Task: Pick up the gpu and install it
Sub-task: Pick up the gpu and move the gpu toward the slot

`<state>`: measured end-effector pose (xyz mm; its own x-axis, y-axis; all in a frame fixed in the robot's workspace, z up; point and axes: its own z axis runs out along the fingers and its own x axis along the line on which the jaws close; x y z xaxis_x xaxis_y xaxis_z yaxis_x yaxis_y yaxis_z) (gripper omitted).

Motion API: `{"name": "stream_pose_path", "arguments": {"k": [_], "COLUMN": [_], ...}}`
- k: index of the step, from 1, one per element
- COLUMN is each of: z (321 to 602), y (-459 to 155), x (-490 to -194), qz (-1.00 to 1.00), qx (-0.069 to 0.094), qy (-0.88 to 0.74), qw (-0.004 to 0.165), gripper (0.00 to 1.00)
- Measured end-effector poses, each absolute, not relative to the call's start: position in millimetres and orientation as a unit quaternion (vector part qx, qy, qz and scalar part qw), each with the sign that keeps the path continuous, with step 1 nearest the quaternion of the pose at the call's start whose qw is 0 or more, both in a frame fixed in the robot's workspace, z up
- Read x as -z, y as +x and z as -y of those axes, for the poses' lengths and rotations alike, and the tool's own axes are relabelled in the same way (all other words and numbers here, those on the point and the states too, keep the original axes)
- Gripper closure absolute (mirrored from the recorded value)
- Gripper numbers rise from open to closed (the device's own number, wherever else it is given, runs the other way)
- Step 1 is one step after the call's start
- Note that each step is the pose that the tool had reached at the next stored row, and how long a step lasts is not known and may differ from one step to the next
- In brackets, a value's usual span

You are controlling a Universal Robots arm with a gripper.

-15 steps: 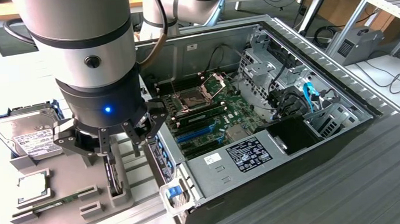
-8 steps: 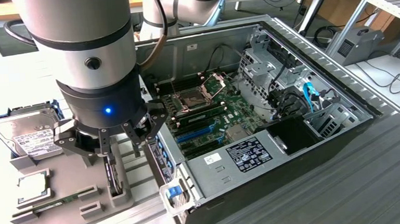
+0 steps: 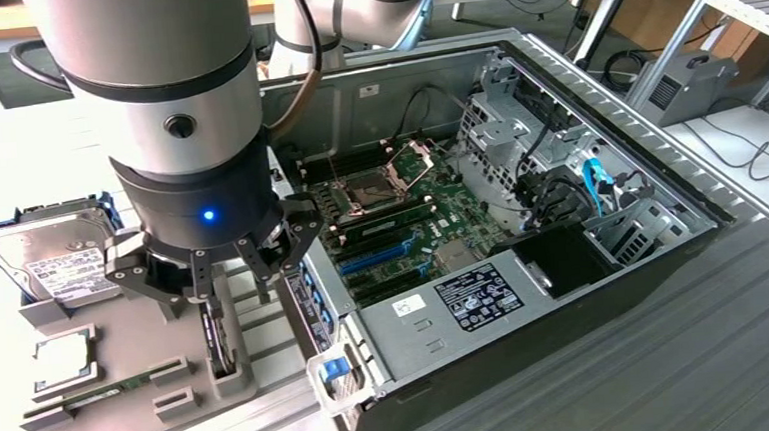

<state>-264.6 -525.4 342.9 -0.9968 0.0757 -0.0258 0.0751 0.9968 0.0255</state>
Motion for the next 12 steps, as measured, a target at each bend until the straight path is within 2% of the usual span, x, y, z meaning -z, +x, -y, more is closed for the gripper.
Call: {"name": "stream_pose_path", "arguments": {"k": [12], "z": [525.4], "y": [-264.6], "x": [-339.6], "qz": [-0.999], "qx": [-0.012], "qy": [0.038], "qw": [0.013], "gripper": [0.58]}}
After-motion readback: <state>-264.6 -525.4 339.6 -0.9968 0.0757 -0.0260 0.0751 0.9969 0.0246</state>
